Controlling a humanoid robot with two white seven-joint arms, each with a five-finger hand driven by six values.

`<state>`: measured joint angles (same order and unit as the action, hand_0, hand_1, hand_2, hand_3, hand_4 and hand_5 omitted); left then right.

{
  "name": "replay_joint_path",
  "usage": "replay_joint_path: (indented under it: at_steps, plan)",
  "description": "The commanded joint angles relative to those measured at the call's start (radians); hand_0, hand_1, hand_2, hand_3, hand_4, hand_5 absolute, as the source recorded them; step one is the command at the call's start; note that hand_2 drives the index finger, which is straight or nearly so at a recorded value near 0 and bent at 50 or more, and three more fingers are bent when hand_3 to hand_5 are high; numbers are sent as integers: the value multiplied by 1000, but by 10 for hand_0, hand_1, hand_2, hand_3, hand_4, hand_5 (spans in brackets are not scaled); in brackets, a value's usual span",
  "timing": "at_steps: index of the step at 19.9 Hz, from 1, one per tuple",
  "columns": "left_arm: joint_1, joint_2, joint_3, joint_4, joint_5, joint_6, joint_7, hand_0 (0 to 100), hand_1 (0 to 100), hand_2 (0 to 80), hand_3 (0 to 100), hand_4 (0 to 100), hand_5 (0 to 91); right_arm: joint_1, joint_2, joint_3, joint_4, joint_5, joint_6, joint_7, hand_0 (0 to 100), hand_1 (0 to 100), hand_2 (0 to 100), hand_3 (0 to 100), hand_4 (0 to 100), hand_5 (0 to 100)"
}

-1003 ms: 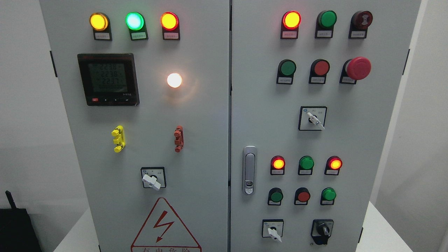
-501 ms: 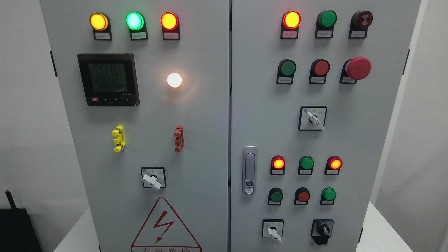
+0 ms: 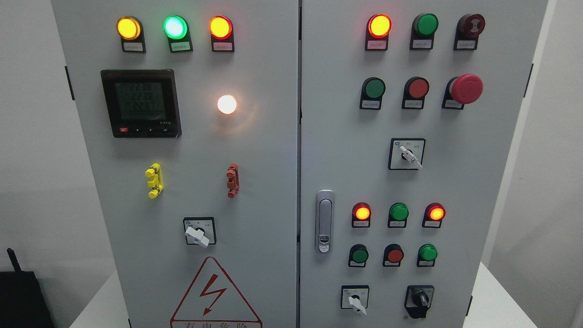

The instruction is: Trip black knob to open circuit

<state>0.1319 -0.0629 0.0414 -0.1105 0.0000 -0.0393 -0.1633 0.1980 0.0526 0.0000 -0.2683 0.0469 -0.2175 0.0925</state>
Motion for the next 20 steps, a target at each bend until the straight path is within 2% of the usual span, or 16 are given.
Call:
replay_joint_path:
  at_steps: [1,6,10,12,20]
  plan:
    - [0,0,0,0,-23,1,-1,120,389,0,0,0,0,41,4,-8,-282,5,0,3,0,7,0,0,0,0]
    - [0,0,0,0,-23,-1,-1,120,389,0,0,0,0,96,6,-22,-487,39,-8,7,0,0,0,0,0,0]
    - [0,0,0,0,-23,1,-1,120,389,0,0,0,0,98,7,-23,-541,56,-126,0,0,0,0,0,0,0]
    - [0,0,0,0,-23,1,-1,120,389,0,0,0,0,103,9,-23,-575,57,-155,-4,0,0,0,0,0,0]
    - [0,0,0,0,-23,-1,-1,120,389,0,0,0,0,162,24,-31,-836,57,-151,-2,0,0,0,0,0,0]
